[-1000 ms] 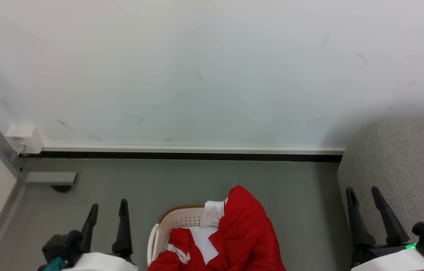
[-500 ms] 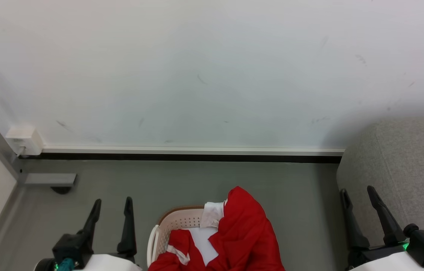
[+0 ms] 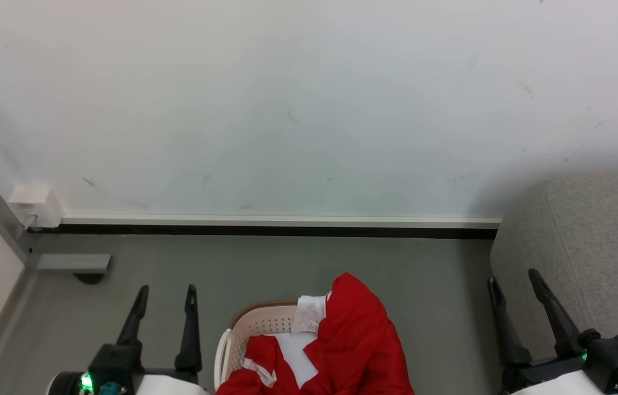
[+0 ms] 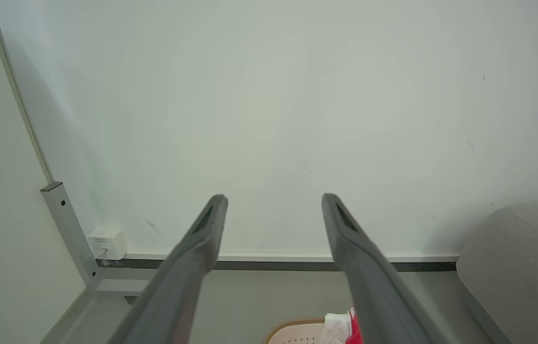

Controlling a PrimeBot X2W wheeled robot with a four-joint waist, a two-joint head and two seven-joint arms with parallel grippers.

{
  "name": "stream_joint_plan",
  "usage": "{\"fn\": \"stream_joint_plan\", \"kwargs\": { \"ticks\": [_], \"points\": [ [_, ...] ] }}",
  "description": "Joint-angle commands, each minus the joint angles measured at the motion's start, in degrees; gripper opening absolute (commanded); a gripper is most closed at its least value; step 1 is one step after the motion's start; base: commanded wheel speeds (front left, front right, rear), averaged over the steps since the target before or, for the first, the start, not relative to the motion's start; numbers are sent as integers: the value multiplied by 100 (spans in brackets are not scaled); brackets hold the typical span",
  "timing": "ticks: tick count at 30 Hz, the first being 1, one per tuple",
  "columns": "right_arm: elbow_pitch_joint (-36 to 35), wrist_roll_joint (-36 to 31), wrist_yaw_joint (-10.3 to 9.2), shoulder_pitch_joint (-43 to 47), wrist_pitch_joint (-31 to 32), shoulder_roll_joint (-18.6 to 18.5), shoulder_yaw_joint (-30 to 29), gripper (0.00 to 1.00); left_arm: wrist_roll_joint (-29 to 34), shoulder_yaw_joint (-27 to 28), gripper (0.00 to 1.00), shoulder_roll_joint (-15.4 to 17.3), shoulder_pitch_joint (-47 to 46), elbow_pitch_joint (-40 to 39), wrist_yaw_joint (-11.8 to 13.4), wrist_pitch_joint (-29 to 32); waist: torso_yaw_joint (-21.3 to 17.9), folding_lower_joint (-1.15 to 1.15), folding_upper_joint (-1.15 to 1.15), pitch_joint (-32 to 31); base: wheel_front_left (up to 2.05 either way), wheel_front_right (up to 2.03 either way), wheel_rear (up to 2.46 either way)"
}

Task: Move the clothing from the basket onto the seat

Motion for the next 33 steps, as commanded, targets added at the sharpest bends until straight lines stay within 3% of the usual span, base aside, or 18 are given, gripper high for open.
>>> {"fn": "stream_joint_plan", "kwargs": {
  "ticks": [1,10,33],
  "points": [
    [-15,-86,-11,-8,-53,4,1,100,183,-4,100,4,65,-46,13,-57,-2,0,0,0,0,0,0],
    [39,-381,-12,-47,-155,33,-51,100,506,41,100,-44,77,-65,-4,-143,-15,0,0,-19,0,0,0],
    [179,-286,-12,-72,-134,134,-169,100,454,250,100,-185,91,-36,-227,-137,-45,0,0,-19,0,0,0]
  ]
}}
